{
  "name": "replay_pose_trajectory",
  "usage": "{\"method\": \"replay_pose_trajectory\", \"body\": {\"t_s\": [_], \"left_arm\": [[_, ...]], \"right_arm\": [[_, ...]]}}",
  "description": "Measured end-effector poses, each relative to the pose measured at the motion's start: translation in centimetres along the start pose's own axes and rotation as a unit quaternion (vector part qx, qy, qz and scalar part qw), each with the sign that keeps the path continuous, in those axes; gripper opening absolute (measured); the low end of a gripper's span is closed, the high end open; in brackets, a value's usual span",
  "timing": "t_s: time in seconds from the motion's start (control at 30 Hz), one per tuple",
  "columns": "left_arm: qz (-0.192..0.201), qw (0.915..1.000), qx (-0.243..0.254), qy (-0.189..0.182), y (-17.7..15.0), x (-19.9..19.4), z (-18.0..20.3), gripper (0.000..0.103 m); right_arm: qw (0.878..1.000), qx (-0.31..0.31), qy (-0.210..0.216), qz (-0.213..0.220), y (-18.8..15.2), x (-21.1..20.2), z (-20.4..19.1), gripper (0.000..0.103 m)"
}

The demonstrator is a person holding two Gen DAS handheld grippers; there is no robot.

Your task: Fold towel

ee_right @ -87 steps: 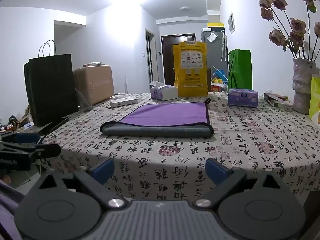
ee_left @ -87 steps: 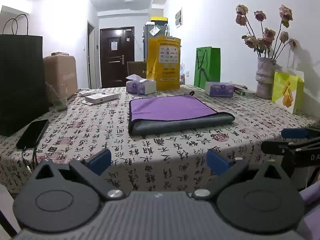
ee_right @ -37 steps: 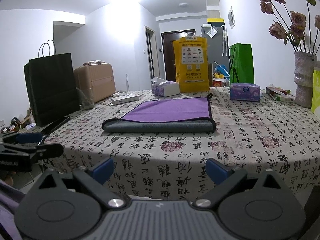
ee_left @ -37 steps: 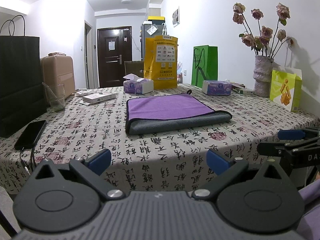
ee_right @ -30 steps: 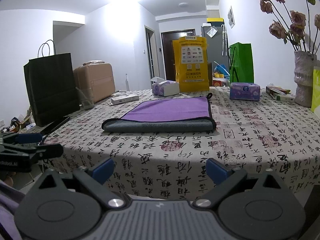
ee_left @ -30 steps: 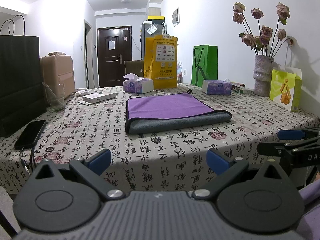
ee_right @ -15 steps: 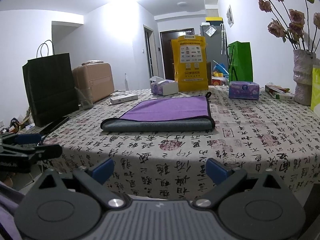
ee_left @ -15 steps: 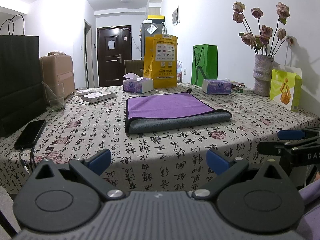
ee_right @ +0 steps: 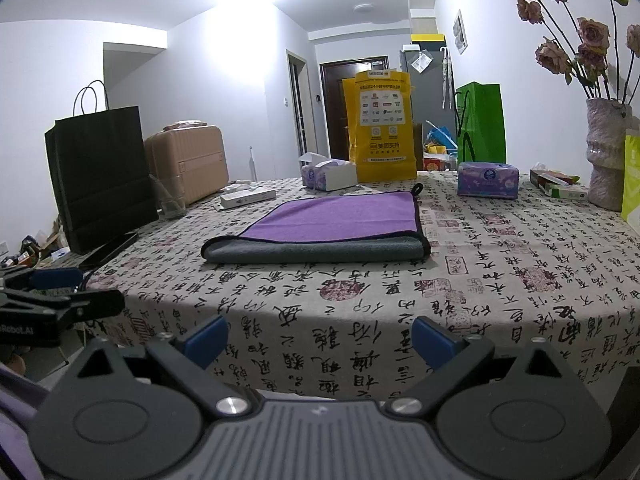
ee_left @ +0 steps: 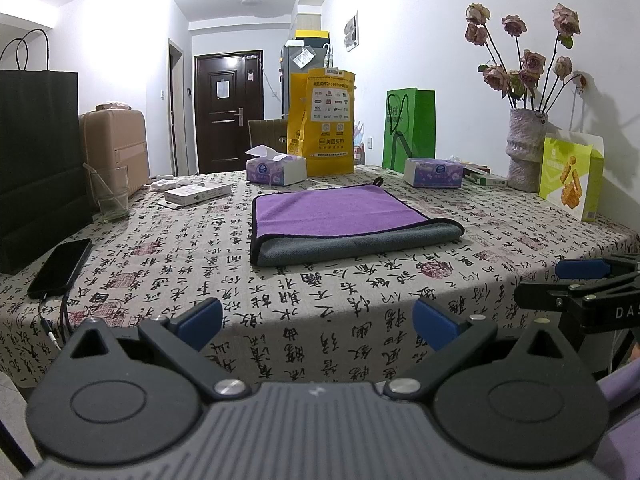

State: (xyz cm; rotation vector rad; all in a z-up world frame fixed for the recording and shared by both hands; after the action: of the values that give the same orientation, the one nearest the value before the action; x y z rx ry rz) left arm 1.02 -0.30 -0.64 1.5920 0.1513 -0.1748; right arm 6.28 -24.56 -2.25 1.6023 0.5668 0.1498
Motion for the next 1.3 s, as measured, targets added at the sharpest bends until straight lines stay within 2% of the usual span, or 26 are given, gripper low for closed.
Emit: {"method": "replay_pose_trajectory", "body": {"t_s": [0.57,0.93,1.3], "left_arm": [[-0.002,1.0000,0.003,0.002,-0.3,0.5,-0.1,0.103],[-0.003,0.9997,0.002,0.024,-0.1,2.0,-0.6,0.103],[-0.005,0.9988,-0.005,0.049,1.0,5.3,-1.6,0.103]], "right_arm": [[1.000,0.002,-0.003,0.003,0.1,0.0,0.2,0.099],[1.000,0.005,-0.015,0.009,0.3,1.2,1.0,0.099],[1.000,0.016,-0.022,0.007,0.7,3.8,2.0,0.099]]}}
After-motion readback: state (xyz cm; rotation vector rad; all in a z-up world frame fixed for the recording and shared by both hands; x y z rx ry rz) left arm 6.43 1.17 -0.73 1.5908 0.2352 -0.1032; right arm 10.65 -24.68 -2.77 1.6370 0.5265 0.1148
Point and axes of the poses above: each gripper's, at about its wrist camera, not at the fingertips, and x roughly the way its jaws point, z to its right, y to its top, the point moved 1 cm from there along x, roughly the way its jaws point, and after that the axes turned 10 degrees about z, right-handed, at the moved point
